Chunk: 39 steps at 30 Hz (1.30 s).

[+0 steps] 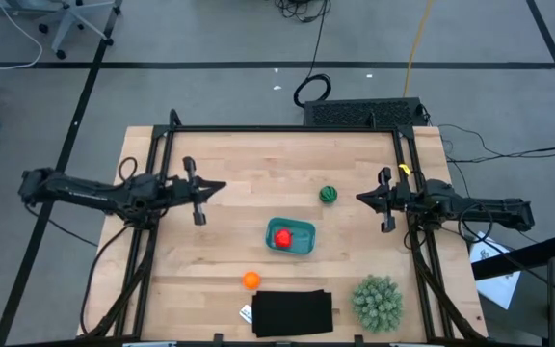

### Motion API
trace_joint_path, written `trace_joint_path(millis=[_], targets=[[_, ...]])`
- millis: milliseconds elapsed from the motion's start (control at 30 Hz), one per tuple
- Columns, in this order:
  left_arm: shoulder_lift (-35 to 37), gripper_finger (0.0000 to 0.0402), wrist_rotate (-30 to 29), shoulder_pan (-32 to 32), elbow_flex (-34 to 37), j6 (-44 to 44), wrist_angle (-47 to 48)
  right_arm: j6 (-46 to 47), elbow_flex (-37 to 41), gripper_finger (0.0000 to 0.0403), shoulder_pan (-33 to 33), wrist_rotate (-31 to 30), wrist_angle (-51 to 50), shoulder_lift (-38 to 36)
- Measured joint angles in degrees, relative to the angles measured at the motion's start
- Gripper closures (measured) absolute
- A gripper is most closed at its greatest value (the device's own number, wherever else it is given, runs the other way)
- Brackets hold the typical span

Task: Pick and placing Produce into tupperware
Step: Put the green watermelon into the blue container

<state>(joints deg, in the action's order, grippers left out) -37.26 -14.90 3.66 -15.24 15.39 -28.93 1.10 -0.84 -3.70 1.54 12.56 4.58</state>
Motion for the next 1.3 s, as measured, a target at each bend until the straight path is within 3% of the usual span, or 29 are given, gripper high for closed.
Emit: trace_joint_path(millis=[333,533,700,1000,1300], targets=[[0.7,0.0401,-1.5,-1.1,6.2,-2.3,-2.6,1.3,0.0,0.0403,0.0,0.0,0.0,0.0],[1.7,0.0401,2.3,-1.5,7.2,-1.8,-2.6,1.3,0.0,0.0403,0.0,0.0,0.0,0.0],[6.7,0.0401,5.1,-1.5,7.3,-0.9,-2.6,1.3,0.0,0.0403,0.0,0.0,-0.1,0.0],[15.8,0.0401,4.7,-1.4,7.3,-1.0,8.0,1.3,0.0,0.0403,0.0,0.0,-0.4,0.0],[15.6,0.0401,6.4,-1.4,7.3,-1.4,15.6,1.3,0.0,0.0403,0.0,0.0,-0.4,0.0]])
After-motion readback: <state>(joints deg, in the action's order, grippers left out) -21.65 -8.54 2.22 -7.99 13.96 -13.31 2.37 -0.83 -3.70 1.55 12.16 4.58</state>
